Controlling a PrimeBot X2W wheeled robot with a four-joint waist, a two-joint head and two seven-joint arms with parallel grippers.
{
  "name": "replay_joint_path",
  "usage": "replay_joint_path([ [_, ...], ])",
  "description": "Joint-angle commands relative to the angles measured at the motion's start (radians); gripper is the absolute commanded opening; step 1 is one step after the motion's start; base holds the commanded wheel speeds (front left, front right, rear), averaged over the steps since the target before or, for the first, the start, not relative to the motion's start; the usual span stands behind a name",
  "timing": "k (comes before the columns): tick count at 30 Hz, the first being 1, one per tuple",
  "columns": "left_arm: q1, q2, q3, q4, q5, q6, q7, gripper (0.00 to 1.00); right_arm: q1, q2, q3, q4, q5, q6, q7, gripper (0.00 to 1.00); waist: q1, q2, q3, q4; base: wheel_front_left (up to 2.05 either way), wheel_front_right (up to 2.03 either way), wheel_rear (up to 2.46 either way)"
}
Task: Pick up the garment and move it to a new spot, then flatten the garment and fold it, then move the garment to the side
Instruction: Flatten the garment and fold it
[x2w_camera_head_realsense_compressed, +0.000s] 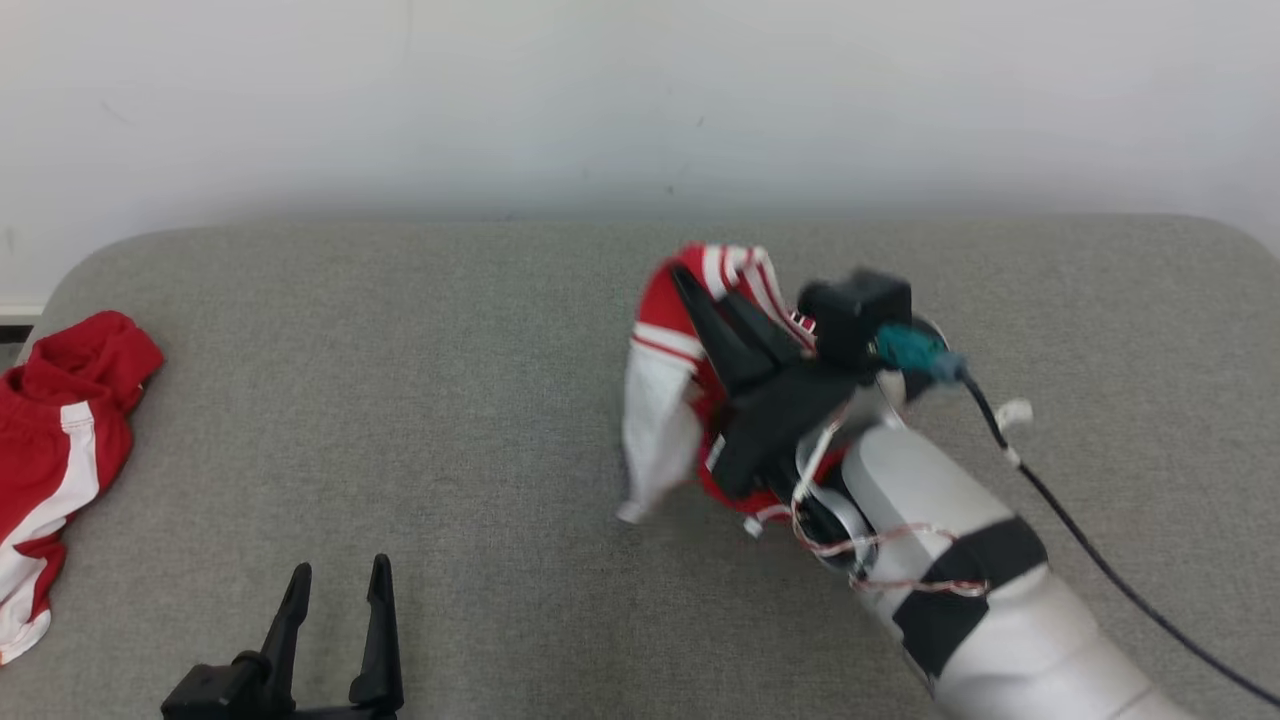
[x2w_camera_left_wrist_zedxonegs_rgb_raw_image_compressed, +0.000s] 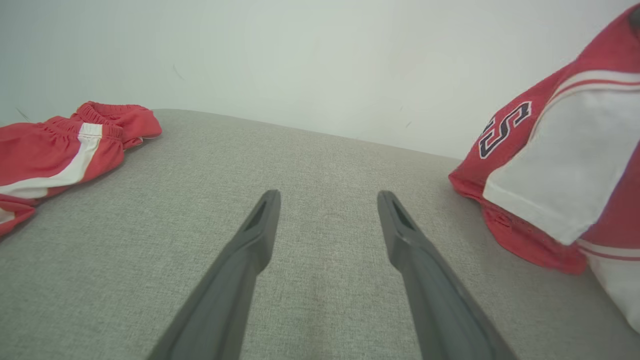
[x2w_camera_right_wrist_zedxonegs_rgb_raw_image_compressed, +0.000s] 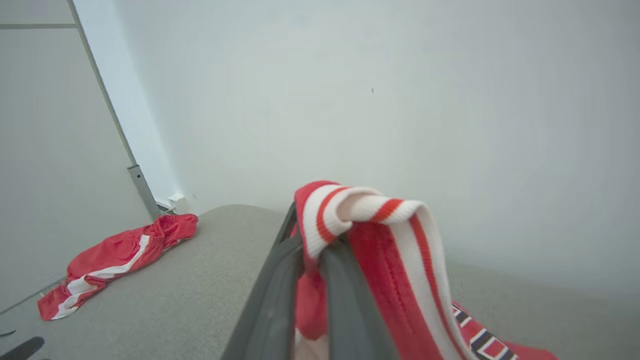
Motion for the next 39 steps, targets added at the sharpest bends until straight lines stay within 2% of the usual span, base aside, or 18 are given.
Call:
replay_joint_path([
  [1, -0.01, 0.0, 0.001, -0.003, -0.002, -0.002, -0.001, 1.0, -0.044, 0.001, 0.029, -0.025, 0.04, -0.002, 0.002, 0.0, 0.0001, 0.0, 0.011, 0.007, 0.0, 0.0, 0.0],
  [5, -0.032, 0.0, -0.007, -0.006, -0.004, -0.005, -0.001, 1.0, -0.174, 0.001, 0.106, -0.063, 0.125, -0.002, -0.001, 0.0, 0.0001, 0.0, 0.035, 0.025, 0.0, 0.0, 0.0],
  [11, -0.061, 0.0, -0.018, -0.007, -0.004, -0.006, -0.001, 1.0, -0.382, 0.0, 0.207, -0.071, 0.246, -0.002, -0.065, 0.0, 0.0001, 0.0, 0.067, 0.049, 0.0, 0.0, 0.0],
  [15, -0.069, 0.0, -0.021, -0.01, -0.007, -0.002, -0.001, 1.0, -0.504, 0.001, 0.183, -0.091, 0.336, -0.002, -0.113, 0.0, 0.0001, 0.0, 0.083, 0.056, 0.0, 0.0, 0.0],
  [16, -0.078, 0.0, -0.02, -0.012, -0.009, 0.0, -0.001, 1.0, -0.564, -0.001, 0.081, -0.145, 0.327, -0.002, -0.119, 0.0, 0.0001, 0.0, 0.096, 0.053, 0.0, 0.0, 0.0],
  [20, -0.078, 0.0, -0.016, -0.009, -0.012, 0.005, -0.001, 1.0, -0.486, 0.001, -0.017, -0.139, 0.266, -0.002, -0.116, 0.0, 0.0001, 0.0, 0.098, 0.041, 0.0, 0.0, 0.0],
  [26, -0.067, 0.0, -0.012, -0.006, -0.016, 0.006, -0.001, 1.0, -0.322, -0.002, -0.099, 0.062, 0.148, -0.002, -0.117, 0.0, 0.0001, 0.0, 0.103, 0.003, 0.0, 0.0, 0.0],
  [31, -0.077, 0.0, -0.014, -0.006, -0.015, 0.002, -0.001, 1.0, -0.197, -0.038, -0.192, 0.187, 0.092, -0.002, -0.117, 0.0, 0.0001, 0.0, 0.114, -0.017, 0.0, 0.0, 0.0],
  [39, -0.075, 0.0, -0.014, -0.002, -0.008, 0.005, -0.001, 1.0, -0.056, -0.085, -0.302, 0.233, 0.026, -0.002, -0.117, 0.0, 0.0001, 0.0, 0.108, -0.028, 0.0, 0.0, 0.0],
])
